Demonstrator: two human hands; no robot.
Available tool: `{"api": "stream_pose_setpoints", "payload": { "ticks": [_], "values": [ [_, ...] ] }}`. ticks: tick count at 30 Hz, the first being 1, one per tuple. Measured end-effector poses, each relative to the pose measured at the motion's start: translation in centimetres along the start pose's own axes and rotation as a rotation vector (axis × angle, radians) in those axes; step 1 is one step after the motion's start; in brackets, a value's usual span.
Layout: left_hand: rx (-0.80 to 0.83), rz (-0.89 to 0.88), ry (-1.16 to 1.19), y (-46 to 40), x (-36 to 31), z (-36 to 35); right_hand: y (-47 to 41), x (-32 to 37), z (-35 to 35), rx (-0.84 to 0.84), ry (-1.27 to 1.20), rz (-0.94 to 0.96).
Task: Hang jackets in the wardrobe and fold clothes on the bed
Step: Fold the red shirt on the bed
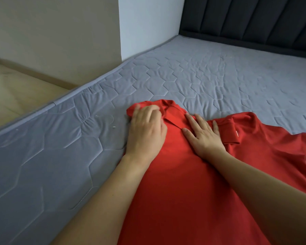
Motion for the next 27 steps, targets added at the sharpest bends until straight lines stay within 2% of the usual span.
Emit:
{"api": "stream_pose_setpoints", "payload": {
  "ticks": [1,2,5,8,11,13,15,16,17,18,19,20,21,24,27],
  "values": [
    [-0.011,-0.060,0.058,0.1,-0.4,0.0,0.0,0.0,0.0,0.000,-0.004,0.000],
    [0.050,-0.086,0.071,0.2,-0.8,-0.4,0.0,0.0,0.0,0.001,-0.009,0.000],
    [0.377,0.051,-0.124,1.1,-0.6,-2.3,0.0,-0.1,0.0,0.002,-0.016,0.001],
    [0.405,0.174,-0.215,1.2,0.2,-2.6,0.0,-0.1,0.0,-0.005,-0.026,0.001],
    [0.453,0.223,-0.229,1.0,0.3,-2.4,-0.1,-0.1,0.0,-0.009,-0.028,-0.002],
    [0.281,0.294,-0.028,0.8,0.8,-1.6,0.0,-0.1,0.0,-0.012,-0.022,0.001],
    [-0.020,0.343,0.332,0.4,1.5,0.0,-0.1,-0.1,0.0,-0.014,-0.026,0.005],
    [-0.133,0.265,0.441,0.2,1.5,0.6,-0.1,-0.1,0.0,-0.013,-0.027,0.003],
    [-0.128,0.143,0.466,0.1,0.9,1.0,-0.1,-0.1,0.0,-0.008,-0.026,0.001],
    [-0.011,0.005,0.419,0.2,0.2,0.7,-0.1,-0.1,0.1,-0.002,-0.026,0.004],
    [0.199,-0.091,0.319,0.5,-0.6,-0.1,0.1,0.0,0.2,0.001,-0.037,0.015],
    [0.413,-0.131,0.192,1.1,-1.0,-1.4,0.2,0.1,0.4,-0.010,-0.071,0.035],
    [0.559,-0.131,0.096,1.5,-0.8,-2.6,0.4,0.3,0.6,-0.046,-0.135,0.054],
    [0.675,-0.057,0.020,1.9,0.0,-4.7,0.9,0.2,1.8,-0.247,-0.356,-0.003],
    [0.729,-0.014,-0.074,2.0,-0.1,-5.4,1.6,0.4,2.5,-0.313,-0.314,-0.048]
  ]
}}
Point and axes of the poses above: each hand's wrist, its own y-axis away from the middle knuckle, its own z-axis out of the back of the hand, x = y × z, the point moved 3 cm from there along -y, towards the middle knuckle, and after that the axes turned 7 degrees about -y, right-handed, at the moved point
